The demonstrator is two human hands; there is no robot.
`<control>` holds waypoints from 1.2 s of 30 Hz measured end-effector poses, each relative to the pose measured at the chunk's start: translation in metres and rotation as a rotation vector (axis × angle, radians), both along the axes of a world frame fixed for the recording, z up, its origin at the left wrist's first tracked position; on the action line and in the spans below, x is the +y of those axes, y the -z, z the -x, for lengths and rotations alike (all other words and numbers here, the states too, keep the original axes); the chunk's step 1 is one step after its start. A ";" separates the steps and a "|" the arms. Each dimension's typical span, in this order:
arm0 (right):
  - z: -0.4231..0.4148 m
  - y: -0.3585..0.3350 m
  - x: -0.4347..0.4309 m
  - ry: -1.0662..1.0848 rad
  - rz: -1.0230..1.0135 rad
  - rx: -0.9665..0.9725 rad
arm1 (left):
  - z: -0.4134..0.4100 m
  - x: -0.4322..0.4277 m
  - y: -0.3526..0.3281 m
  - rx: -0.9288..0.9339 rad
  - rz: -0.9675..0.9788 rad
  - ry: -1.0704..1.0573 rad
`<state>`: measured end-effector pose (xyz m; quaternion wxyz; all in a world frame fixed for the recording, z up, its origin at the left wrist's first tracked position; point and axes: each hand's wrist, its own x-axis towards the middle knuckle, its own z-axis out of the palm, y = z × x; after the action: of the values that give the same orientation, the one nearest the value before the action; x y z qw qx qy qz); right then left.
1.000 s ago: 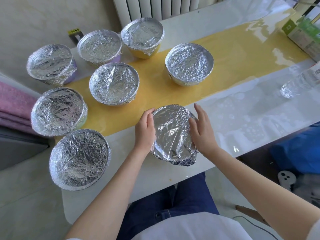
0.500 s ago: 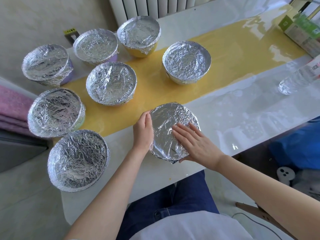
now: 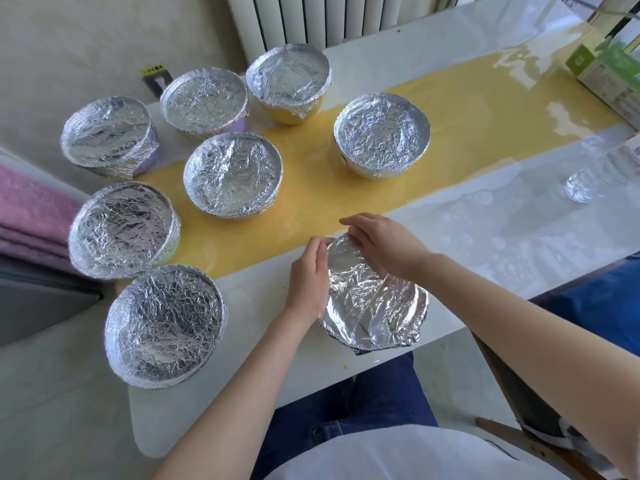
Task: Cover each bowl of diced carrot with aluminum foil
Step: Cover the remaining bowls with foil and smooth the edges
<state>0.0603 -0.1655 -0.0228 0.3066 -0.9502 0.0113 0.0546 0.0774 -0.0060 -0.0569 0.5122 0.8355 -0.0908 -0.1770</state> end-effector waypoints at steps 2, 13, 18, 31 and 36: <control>-0.010 -0.001 0.001 -0.004 -0.019 0.130 | 0.006 -0.001 -0.002 -0.009 -0.035 -0.034; -0.039 -0.006 0.004 -0.196 0.088 0.323 | 0.019 -0.004 -0.006 -0.095 -0.108 -0.249; -0.033 -0.004 0.001 -0.265 0.138 0.261 | 0.020 -0.005 -0.001 -0.154 -0.159 -0.220; -0.031 -0.008 0.012 -0.403 0.311 0.252 | 0.021 -0.007 -0.004 -0.153 -0.191 -0.150; -0.035 -0.004 0.020 -0.481 0.336 0.250 | 0.020 -0.008 -0.004 -0.276 -0.190 -0.160</control>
<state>0.0952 -0.1460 -0.0185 0.1197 -0.9489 -0.1674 0.2393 0.0576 -0.0140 -0.0531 0.4263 0.9010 -0.0762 -0.0271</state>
